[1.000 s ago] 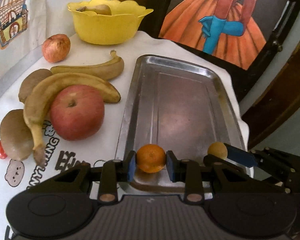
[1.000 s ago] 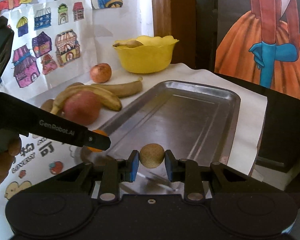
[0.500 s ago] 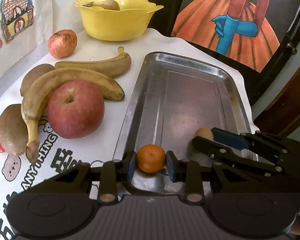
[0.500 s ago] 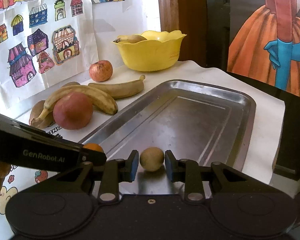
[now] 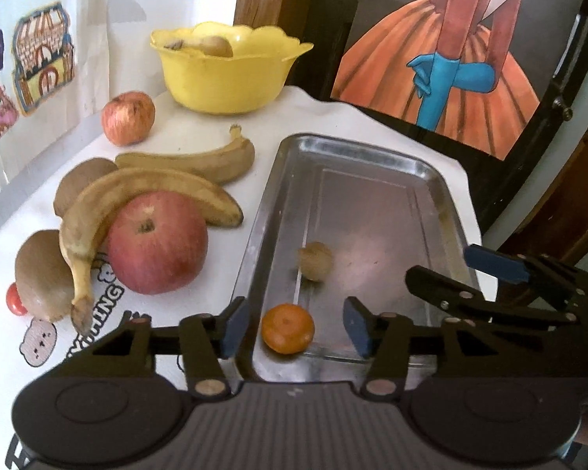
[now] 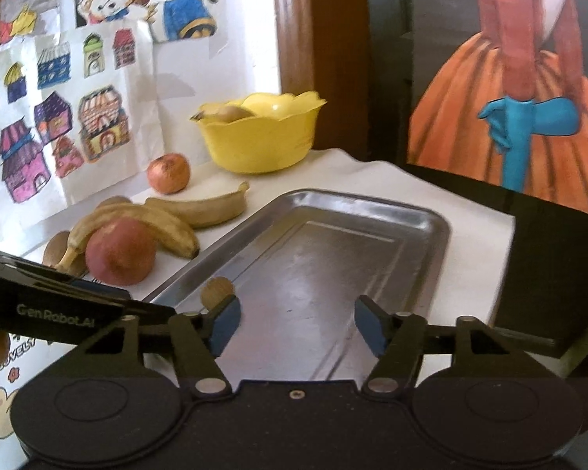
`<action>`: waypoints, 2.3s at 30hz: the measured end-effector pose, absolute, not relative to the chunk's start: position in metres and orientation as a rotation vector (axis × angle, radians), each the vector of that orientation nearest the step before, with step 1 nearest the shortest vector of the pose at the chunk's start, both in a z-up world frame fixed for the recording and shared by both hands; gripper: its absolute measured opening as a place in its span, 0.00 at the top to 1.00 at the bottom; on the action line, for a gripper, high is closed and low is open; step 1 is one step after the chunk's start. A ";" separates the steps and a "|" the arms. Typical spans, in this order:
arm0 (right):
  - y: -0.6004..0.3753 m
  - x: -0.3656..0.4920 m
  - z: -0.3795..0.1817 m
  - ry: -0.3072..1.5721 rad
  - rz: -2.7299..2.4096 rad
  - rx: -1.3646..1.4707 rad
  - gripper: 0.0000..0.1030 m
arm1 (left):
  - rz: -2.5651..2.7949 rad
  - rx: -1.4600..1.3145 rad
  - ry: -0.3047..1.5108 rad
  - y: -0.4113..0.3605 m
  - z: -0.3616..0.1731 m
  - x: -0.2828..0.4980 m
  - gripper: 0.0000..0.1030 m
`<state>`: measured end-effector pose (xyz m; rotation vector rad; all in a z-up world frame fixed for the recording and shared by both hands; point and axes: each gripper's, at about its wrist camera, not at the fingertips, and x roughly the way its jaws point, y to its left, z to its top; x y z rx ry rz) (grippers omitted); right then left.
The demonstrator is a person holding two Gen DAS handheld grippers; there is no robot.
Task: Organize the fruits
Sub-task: 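Lift both open tools away from the steel tray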
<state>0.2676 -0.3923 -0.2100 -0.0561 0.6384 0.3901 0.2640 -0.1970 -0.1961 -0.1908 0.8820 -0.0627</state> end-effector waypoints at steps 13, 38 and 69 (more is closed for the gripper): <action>-0.380 0.211 -0.175 0.562 0.144 0.021 0.01 | -0.099 -0.157 0.770 -0.155 -0.166 0.236 0.01; -0.228 0.133 -0.193 0.846 0.046 0.111 0.01 | 0.055 -0.075 0.886 -0.011 -0.192 0.172 0.00; -0.198 0.158 -0.188 0.765 0.206 0.049 0.01 | 0.077 -0.030 0.886 0.001 -0.206 0.180 0.01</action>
